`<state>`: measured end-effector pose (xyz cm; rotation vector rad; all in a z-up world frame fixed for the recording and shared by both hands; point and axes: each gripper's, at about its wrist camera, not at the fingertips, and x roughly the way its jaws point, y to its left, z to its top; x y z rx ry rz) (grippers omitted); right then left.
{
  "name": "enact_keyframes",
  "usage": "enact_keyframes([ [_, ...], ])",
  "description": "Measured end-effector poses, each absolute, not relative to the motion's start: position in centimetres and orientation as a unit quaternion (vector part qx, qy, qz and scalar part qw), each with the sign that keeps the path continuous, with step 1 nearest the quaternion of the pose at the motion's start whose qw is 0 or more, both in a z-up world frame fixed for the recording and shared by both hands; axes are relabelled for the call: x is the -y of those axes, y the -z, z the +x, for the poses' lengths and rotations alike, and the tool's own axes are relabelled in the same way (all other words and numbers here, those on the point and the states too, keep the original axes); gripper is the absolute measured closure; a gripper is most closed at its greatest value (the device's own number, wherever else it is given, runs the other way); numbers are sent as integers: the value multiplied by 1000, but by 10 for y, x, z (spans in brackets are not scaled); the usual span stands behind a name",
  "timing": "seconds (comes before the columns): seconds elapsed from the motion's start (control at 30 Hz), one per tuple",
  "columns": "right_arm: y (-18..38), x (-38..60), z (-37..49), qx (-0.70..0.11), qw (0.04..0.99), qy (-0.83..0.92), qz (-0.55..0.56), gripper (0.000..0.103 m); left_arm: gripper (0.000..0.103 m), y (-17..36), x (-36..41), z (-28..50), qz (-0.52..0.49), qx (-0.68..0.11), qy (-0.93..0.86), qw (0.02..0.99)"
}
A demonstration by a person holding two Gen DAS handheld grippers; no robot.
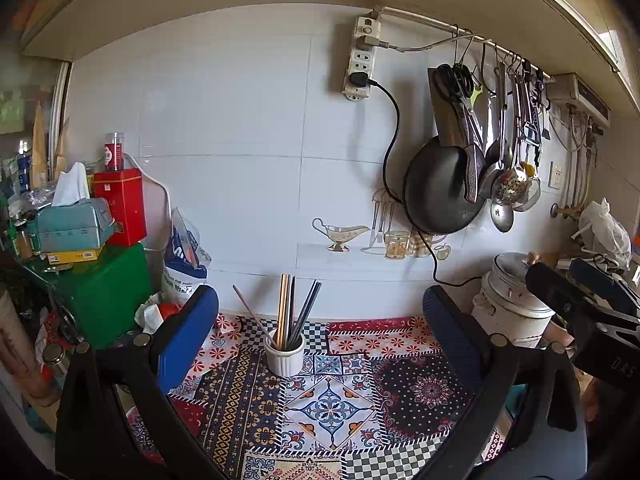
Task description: Organize utensils
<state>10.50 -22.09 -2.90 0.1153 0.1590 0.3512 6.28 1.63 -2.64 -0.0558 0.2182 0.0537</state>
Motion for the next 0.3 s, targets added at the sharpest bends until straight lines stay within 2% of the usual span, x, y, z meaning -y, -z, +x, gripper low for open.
enact_keyframes([
  [0.3,31,222,108,-86,980,-165,63,0,0,28,-16,67,-21,-109,-27,993],
])
